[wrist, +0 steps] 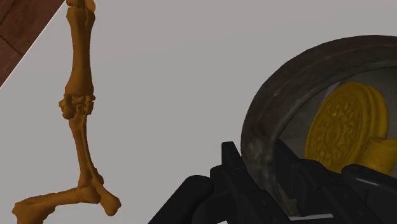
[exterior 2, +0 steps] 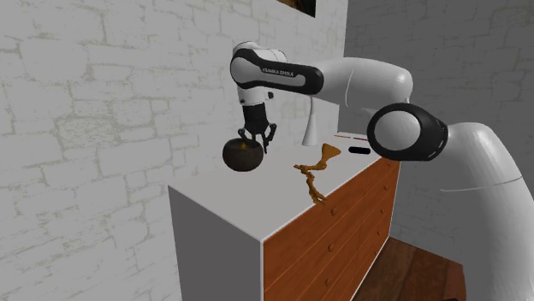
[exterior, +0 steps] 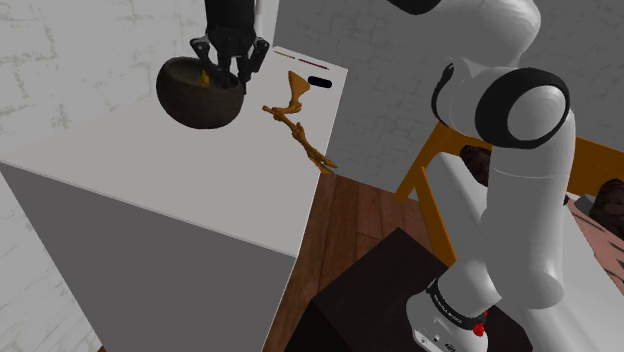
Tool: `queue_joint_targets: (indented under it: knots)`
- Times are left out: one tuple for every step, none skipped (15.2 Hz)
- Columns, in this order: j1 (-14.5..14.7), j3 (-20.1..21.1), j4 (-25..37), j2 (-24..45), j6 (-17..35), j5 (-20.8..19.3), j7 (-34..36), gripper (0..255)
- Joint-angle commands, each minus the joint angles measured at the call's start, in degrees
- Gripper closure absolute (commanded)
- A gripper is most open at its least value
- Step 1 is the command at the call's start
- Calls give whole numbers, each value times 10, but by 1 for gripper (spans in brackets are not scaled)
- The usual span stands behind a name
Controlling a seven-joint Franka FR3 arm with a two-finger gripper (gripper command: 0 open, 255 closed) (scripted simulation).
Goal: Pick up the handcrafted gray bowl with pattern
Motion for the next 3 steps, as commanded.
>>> queue_joint_targets:
  knots:
    - [14, -3, 52, 20, -30, -9, -6, 255]
    - [15, -4, 56, 22, -33, -10, -6, 255]
    - [15, -4, 56, 22, -33, -10, -6, 255]
